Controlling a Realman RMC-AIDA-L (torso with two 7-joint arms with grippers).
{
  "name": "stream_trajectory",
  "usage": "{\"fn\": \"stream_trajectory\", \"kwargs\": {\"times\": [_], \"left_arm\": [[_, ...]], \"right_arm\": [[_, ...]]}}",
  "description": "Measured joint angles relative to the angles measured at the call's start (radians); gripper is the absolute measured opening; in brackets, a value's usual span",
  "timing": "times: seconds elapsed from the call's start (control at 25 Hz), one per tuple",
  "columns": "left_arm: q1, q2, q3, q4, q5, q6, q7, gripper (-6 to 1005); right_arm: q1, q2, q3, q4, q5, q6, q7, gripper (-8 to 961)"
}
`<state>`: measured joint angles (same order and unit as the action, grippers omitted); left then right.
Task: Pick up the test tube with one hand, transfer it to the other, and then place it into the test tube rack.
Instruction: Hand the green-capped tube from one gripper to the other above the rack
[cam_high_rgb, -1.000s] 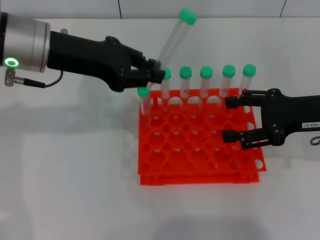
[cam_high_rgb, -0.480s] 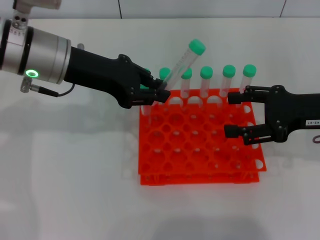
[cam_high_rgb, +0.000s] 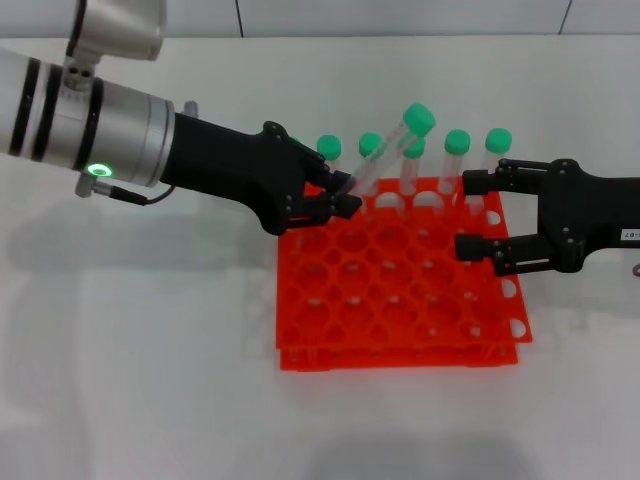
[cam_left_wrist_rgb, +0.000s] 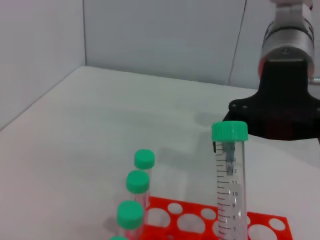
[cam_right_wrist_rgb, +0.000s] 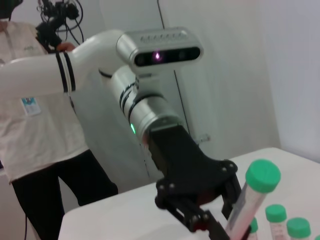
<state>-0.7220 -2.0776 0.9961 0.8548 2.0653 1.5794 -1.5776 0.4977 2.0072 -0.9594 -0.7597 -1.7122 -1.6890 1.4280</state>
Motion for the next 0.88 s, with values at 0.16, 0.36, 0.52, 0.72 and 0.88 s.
{"fn": "stream_trajectory", "kwargs": {"times": [0.16,0.36,0.52,0.72,0.88], "left_arm": [[-0.006,-0.001,-0.001,-0.06,-0.024,-0.035,0.058,251],[-0.011,0.0,0.001,-0.105,-0.045,-0.064,0.117,256],[-0.011,-0.001,0.002,-0.106,-0.045,-0.066,0.134,260],[-0.011,-0.001,0.003,-0.113,-0.045,-0.068,0.158,264],[-0.014,-0.001,0.003,-0.122,-0.045,-0.07,0.171,268]], "right_arm": [[0.003,-0.001,0.001,0.005,0.016,0.001,0.004,868],[0.005,0.002,0.001,0.009,0.026,0.017,0.021,869],[0.006,0.003,0.007,0.015,0.056,0.023,0.042,869],[0.007,-0.002,0.016,0.048,0.138,0.062,0.104,868],[0.01,0.003,0.016,0.072,0.176,0.082,0.104,868]]}}
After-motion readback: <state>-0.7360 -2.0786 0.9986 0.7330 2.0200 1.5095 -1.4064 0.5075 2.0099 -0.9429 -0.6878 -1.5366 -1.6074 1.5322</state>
